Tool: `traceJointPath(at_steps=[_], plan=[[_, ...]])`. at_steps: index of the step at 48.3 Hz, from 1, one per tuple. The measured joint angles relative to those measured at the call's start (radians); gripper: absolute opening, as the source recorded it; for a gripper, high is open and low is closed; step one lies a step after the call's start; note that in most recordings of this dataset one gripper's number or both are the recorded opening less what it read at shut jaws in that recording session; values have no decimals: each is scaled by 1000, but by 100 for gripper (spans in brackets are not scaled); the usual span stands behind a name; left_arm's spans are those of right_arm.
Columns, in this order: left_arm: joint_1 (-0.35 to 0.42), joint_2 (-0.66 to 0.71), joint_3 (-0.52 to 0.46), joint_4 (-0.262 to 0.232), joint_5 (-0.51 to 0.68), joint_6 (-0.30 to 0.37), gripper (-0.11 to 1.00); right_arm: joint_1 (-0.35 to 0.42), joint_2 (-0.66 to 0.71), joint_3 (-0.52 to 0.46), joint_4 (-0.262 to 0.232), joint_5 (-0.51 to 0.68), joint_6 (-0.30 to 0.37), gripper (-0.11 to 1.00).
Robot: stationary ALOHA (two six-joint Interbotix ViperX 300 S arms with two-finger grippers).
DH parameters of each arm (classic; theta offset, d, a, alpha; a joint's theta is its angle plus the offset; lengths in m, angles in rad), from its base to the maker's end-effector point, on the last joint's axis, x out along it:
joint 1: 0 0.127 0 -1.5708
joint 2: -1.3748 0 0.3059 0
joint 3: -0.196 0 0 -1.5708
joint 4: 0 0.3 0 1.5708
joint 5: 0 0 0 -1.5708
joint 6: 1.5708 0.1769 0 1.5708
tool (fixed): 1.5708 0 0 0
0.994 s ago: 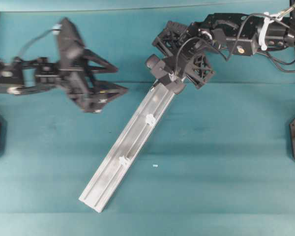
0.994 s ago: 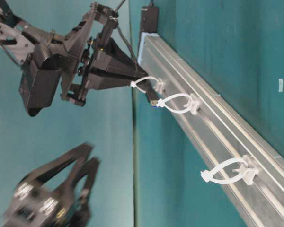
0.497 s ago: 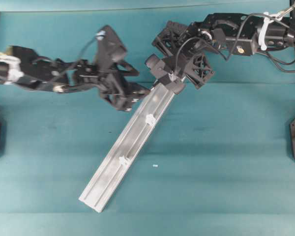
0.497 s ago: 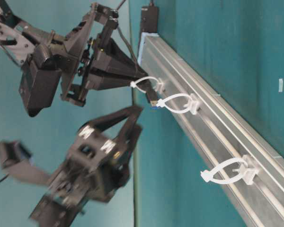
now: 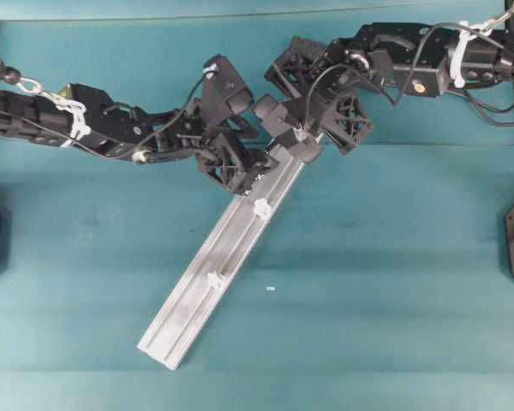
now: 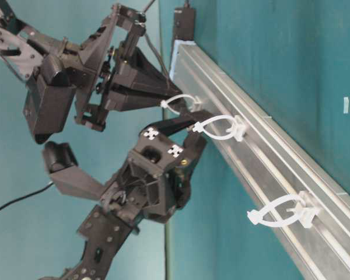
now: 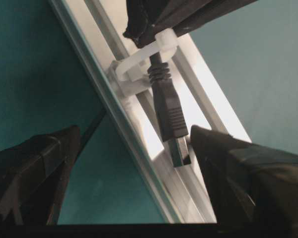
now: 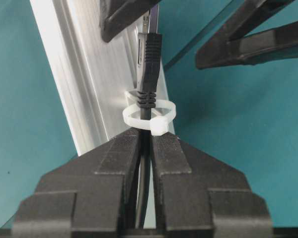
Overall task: Pass the USB cable through three rings with both arms.
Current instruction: 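Move the left gripper to the plug emerging from the first ring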
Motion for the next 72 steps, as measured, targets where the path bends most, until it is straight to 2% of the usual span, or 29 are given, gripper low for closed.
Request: traceJointPath(at_steps=[16, 33, 57, 66, 72], plan=[[5, 2, -12, 0, 2, -14, 96, 0, 0, 2, 0, 0, 0, 7], [5, -32, -31, 0, 71, -3, 96, 0, 0, 2, 2, 0, 0, 7], [6, -41, -46, -2, 80, -14, 95, 0, 0, 2, 9, 0, 0, 7], [6, -41, -46, -2, 80, -14, 88, 0, 0, 2, 14, 0, 0, 7], [6, -41, -54, -2, 80, -14, 74, 0, 0, 2, 14, 0, 0, 7]])
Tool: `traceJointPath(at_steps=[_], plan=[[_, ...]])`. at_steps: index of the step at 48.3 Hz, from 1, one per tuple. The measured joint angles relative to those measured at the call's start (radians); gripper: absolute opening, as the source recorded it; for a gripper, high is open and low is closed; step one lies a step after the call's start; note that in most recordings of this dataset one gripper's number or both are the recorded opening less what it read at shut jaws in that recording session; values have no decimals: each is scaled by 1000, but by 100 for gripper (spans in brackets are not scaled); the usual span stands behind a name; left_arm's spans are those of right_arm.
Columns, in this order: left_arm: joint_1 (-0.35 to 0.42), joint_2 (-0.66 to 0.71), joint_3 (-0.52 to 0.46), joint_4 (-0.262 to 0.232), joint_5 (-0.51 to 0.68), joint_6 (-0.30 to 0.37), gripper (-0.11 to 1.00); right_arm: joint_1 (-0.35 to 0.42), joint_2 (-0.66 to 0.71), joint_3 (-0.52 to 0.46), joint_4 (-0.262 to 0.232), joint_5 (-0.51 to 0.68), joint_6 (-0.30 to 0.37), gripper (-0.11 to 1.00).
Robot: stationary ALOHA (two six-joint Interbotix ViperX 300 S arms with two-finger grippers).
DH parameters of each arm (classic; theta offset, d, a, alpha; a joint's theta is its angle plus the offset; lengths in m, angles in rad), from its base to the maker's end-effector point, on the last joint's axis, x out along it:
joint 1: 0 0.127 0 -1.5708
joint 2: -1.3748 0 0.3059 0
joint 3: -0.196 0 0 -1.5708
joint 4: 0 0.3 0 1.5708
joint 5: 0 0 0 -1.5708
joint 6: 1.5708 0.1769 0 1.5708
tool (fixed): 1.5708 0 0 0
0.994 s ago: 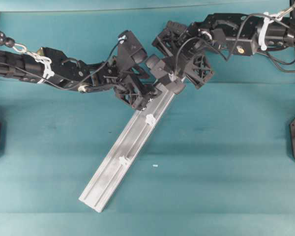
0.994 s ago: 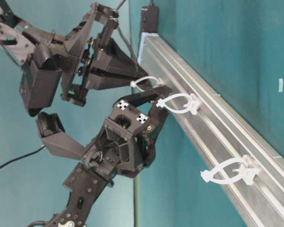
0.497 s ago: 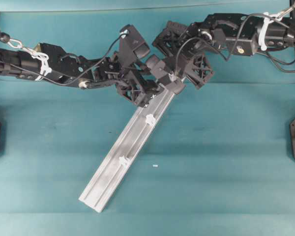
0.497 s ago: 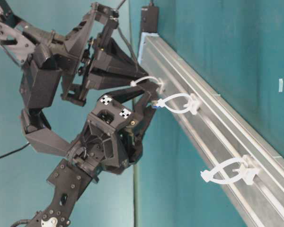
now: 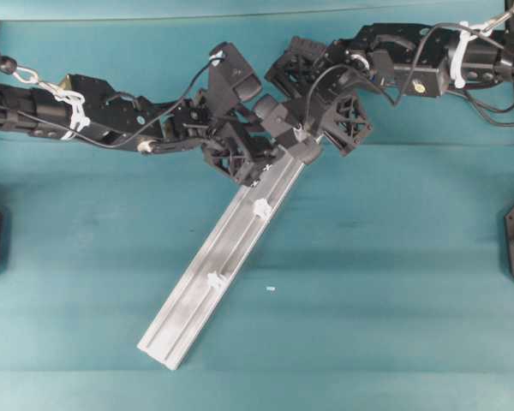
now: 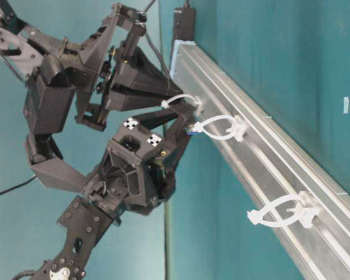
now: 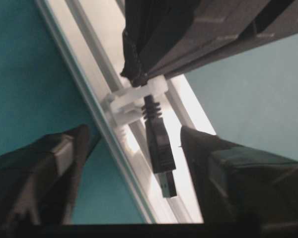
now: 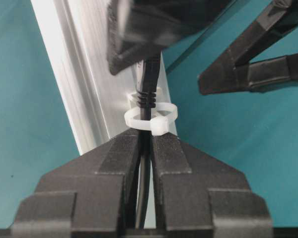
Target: Pass the USB cable through three rings with both arms.
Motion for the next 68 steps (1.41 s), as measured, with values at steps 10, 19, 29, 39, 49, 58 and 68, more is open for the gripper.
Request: traceJointPath(at_steps=[10, 19, 29, 39, 49, 58, 68], plan=[[-18, -2, -3, 0, 14, 5, 20, 0, 0, 0, 0, 2, 0, 7], [-20, -2, -3, 0, 26, 9, 9, 0, 2, 0, 0, -2, 2, 7], [-20, 0, -9, 0, 28, 3, 9, 0, 2, 2, 0, -8, 0, 7], [-18, 0, -9, 2, 29, -8, 9, 0, -5, 31, 0, -100, 2, 7], [-18, 0, -9, 2, 29, -69, 9, 3, -25, 75, 2, -150, 15, 9], [-20, -2, -11, 0, 28, -97, 9, 5, -41, 98, 3, -152, 98, 35], [-23, -2, -9, 0, 29, -100, 9, -2, -61, 112, 2, -147, 204, 87]])
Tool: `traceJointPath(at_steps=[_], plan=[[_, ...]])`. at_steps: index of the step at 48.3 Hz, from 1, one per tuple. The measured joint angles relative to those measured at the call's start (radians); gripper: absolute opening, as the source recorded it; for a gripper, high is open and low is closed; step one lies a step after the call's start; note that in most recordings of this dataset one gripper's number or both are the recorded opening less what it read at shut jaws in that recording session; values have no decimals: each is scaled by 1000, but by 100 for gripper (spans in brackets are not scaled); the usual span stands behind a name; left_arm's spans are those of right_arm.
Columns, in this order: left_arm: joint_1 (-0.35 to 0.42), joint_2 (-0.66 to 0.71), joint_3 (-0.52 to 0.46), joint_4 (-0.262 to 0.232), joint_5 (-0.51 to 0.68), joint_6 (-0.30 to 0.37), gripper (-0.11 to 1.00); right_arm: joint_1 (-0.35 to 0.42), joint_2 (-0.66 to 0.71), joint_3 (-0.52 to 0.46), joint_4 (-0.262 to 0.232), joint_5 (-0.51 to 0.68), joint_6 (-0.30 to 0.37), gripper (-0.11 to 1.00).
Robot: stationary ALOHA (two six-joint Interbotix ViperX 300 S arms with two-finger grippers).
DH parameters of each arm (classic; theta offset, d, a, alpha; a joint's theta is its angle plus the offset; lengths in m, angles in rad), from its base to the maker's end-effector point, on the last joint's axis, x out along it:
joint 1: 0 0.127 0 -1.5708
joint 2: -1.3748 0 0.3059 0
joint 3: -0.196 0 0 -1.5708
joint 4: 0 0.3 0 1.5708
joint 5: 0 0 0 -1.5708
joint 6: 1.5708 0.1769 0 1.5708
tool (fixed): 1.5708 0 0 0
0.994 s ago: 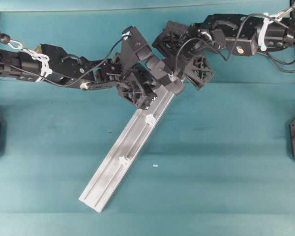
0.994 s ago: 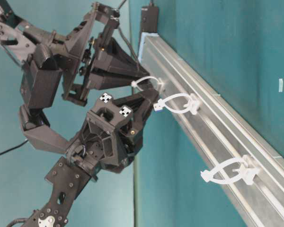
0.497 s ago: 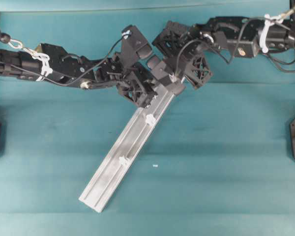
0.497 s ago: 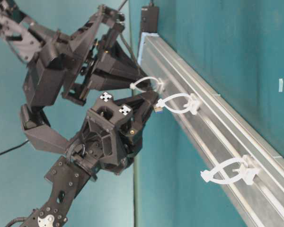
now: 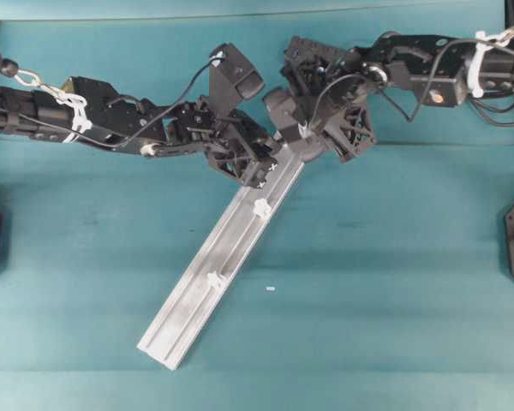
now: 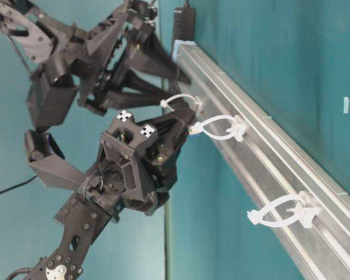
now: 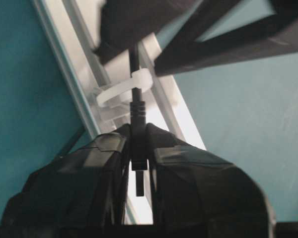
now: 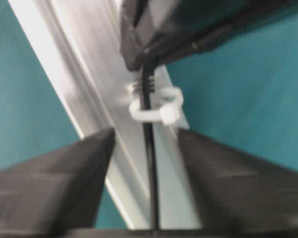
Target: Pass the USB cable through three rings with both arms.
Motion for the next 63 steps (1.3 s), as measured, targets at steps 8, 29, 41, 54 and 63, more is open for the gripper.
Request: traceJointPath(at_steps=[8, 29, 41, 54, 63], plan=[[3, 2, -2, 2, 11, -3, 9, -2, -17, 20, -12, -29, 63, 90], [0, -57, 26, 2, 115, -336, 9, 0, -120, 74, -14, -89, 83, 86], [-12, -120, 94, 0, 95, -428, 9, 51, -169, 112, -14, -98, 83, 76], [-18, -173, 115, 2, 37, -497, 9, 97, -169, 110, -14, -189, 83, 75], [-26, -178, 117, 2, 12, -531, 9, 100, -155, 110, -14, -244, 83, 75]])
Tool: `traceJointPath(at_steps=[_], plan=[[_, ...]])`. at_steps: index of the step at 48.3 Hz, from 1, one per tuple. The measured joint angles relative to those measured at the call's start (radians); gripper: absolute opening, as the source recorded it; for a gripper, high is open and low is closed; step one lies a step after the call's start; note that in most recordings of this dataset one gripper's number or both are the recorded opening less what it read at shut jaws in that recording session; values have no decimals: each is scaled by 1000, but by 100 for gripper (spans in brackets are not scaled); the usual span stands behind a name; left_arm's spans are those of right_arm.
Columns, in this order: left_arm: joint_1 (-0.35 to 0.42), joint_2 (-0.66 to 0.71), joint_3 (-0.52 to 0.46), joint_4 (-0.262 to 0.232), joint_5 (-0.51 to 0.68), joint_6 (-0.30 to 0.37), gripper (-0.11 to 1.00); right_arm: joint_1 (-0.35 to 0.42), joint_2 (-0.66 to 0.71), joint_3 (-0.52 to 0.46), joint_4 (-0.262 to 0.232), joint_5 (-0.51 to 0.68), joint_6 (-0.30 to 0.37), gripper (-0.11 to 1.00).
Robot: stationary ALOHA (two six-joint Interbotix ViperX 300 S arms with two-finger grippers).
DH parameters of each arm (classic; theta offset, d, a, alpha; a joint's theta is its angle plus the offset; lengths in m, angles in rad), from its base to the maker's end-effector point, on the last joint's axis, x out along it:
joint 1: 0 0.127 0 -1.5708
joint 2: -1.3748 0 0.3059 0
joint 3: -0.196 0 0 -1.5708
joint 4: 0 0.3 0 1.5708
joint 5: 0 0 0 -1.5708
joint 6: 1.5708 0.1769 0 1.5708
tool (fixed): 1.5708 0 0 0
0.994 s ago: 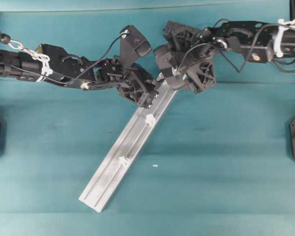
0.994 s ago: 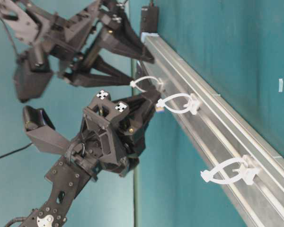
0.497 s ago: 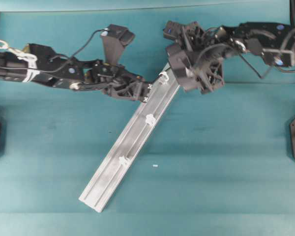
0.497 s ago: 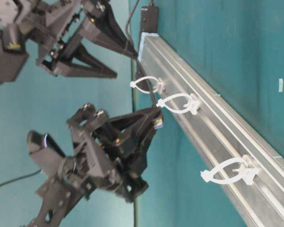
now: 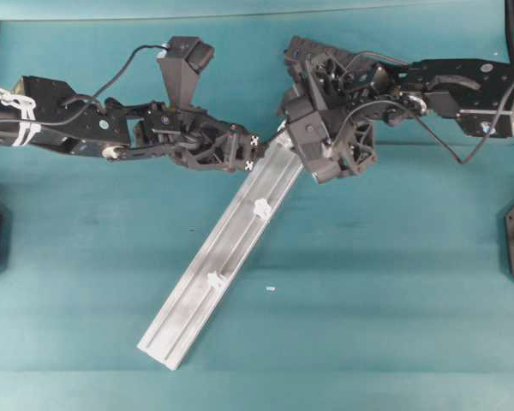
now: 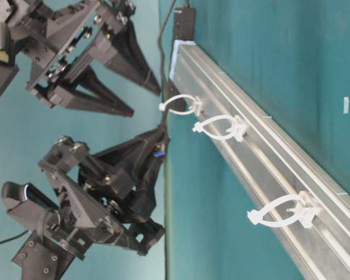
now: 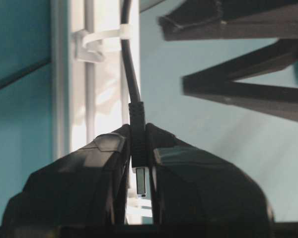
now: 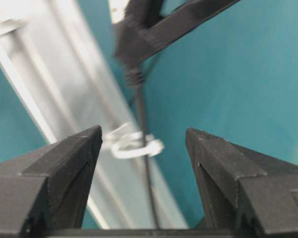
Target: Pass the USB cable through three rings with both arms.
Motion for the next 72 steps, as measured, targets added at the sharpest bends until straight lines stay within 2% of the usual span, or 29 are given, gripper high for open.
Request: traceJointPath(at_steps=[15, 29, 33, 41, 45, 60, 72], plan=[[-2, -6, 6, 0, -3, -3, 9, 0, 55, -8, 0, -12, 0, 74], [-14, -6, 8, -2, -2, -5, 9, 0, 89, -29, 0, -17, 0, 66], [-18, -6, 6, -2, -2, -5, 9, 0, 100, -31, 0, -17, 0, 56], [-23, -6, 6, -2, -5, -2, 9, 2, 110, -34, 0, -15, 0, 18], [-23, -6, 6, -2, -5, 3, 9, 2, 112, -34, 0, -17, 0, 7], [-23, -6, 8, -2, -6, 8, 9, 2, 112, -38, -3, -9, -3, 7], [-23, -6, 18, 2, -26, 54, 9, 6, 120, -49, -34, 14, -37, 7]])
